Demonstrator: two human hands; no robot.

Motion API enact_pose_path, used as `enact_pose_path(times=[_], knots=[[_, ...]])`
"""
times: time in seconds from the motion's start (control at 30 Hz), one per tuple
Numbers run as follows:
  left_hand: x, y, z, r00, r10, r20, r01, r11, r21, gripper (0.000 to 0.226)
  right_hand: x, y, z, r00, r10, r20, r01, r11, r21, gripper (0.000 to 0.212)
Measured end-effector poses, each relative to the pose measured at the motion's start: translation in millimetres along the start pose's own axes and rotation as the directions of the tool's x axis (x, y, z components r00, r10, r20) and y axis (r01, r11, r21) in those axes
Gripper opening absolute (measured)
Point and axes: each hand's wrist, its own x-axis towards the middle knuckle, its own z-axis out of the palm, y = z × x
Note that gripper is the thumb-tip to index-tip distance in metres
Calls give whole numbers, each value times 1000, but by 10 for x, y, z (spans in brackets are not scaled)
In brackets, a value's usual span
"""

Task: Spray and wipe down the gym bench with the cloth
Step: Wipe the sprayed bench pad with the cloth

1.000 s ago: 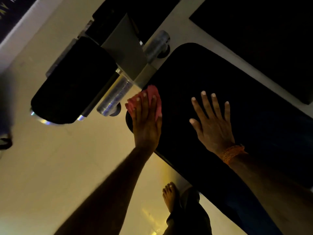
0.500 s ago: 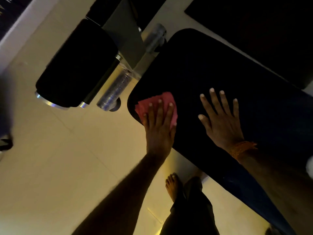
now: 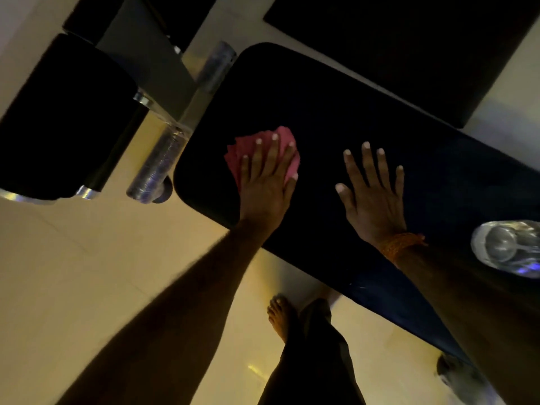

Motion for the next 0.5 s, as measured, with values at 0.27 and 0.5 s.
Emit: enact_pose_path(times=[0.27,0.5], knots=[[437,202,22,995,96,5,-96,994,47,60,83,151,20,999,-4,-48,4,1000,-8,64],[718,519,61,924,356,141,-372,922,104,64,242,318,-115,978,197,-67,-194,980,51,69]])
